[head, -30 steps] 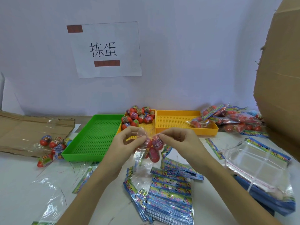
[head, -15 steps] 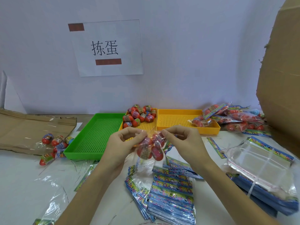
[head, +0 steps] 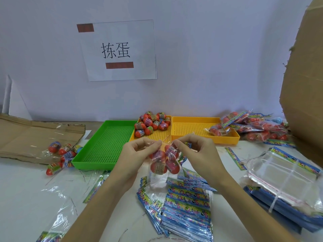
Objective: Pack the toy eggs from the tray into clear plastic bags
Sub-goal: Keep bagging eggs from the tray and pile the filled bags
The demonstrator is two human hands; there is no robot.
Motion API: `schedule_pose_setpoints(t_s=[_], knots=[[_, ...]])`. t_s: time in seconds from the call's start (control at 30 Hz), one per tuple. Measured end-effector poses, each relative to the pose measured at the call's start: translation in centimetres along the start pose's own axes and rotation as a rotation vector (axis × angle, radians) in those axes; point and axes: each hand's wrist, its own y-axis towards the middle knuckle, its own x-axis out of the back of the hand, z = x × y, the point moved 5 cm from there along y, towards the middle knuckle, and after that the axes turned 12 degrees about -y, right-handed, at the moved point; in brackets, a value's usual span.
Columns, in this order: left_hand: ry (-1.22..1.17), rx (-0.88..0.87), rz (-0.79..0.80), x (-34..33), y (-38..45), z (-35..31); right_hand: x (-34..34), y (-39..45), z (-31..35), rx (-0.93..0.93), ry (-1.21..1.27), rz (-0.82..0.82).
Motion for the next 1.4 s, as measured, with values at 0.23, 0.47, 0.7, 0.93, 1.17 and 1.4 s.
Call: schedule_pose_setpoints(t_s=[0.23, 0.47, 0.7, 0.93, 1.17, 1.4], knots=[[-0.104, 0.056, -0.046, -0.1, 0.2, 0.7, -0.2, 0.0, -0.4, -0.014, -0.006, -0.018], [-0.138, 0.004, 0.002, -1.0, -0.1, 0.7, 0.3, 0.7, -3.0, -0.291, 0.226, -0.046], [0.13, -0.021, 0.134, -0.3, -0.3, -0.5, 0.3, 1.0, -1.3, -0.115, 0.177, 0.097], [0.267, -0.021, 0.132, -0.6, -0.3, -0.1, -0.5, 0.3, -0.5, -0.014, 0.092, 0.104], [0.192, -0.079, 0.054, 0.3, 0.1, -0.7, 0.1, 0.6, -2.3, -0.249, 0.303, 0.059], [0.391, -0.314, -0.032, 0.4, 0.0, -1.4, -0.1, 0.5, -2.8, -0.322, 0.355, 0.041]])
